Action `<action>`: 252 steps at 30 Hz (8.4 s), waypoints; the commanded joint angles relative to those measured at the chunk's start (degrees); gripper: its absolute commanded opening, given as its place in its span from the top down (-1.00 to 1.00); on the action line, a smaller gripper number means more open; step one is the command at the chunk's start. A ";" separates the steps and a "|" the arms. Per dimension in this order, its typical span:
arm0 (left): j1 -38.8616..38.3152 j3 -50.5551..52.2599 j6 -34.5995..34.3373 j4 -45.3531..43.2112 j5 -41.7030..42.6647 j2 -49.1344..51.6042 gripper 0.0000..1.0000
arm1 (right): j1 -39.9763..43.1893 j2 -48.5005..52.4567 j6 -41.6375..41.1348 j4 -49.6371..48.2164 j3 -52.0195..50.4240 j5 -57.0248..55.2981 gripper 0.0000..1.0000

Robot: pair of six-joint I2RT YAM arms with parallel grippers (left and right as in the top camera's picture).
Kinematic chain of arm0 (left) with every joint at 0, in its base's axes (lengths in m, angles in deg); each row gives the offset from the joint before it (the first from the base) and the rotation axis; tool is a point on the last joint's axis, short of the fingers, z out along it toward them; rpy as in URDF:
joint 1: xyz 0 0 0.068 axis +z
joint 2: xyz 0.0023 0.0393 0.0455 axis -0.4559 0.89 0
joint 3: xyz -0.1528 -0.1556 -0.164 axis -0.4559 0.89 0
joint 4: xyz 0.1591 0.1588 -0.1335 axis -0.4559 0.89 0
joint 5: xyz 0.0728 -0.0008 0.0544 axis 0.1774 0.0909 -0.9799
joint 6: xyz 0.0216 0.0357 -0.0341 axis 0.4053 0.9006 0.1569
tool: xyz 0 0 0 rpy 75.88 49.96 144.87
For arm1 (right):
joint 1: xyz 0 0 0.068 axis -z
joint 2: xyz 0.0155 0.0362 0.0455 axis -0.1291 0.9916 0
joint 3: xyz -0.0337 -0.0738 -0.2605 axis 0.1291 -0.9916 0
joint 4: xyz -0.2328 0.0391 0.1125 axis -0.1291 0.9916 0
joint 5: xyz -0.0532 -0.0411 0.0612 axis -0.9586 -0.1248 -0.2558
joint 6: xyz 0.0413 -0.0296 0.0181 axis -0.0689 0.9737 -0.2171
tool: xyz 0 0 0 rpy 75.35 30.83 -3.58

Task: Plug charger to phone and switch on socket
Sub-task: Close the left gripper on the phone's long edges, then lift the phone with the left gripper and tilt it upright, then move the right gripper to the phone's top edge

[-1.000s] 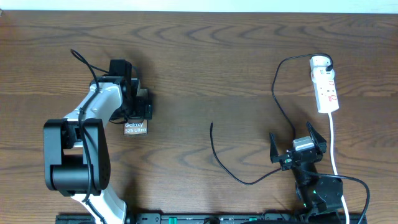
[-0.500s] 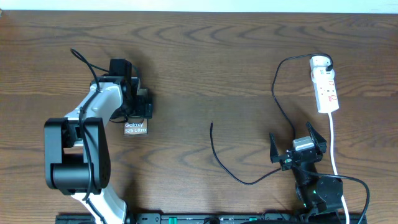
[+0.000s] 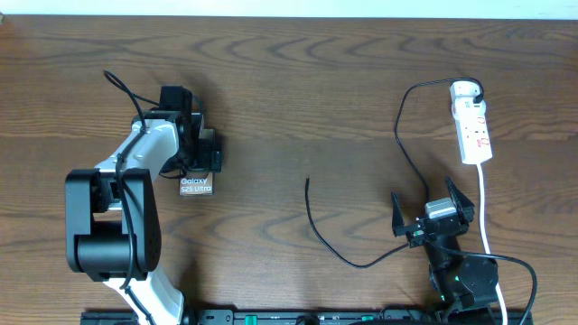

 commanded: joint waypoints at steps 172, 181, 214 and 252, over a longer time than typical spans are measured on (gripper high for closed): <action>0.81 -8.39 -24.61 5.38 35.41 -25.99 0.86 | 0.48 -0.37 -0.70 0.24 -0.07 -0.31 -0.98; 11.58 -8.39 -40.37 5.18 62.34 -28.83 0.86 | 0.48 -0.37 -0.70 0.24 -0.07 -0.31 -0.98; 16.96 -8.35 -77.53 5.22 66.40 -28.83 0.85 | 0.48 -0.37 -0.70 0.24 -0.07 -0.31 -0.99; 11.34 -8.22 -74.55 8.72 42.71 -28.81 0.85 | 0.42 37.07 -22.67 6.14 36.48 22.05 -0.98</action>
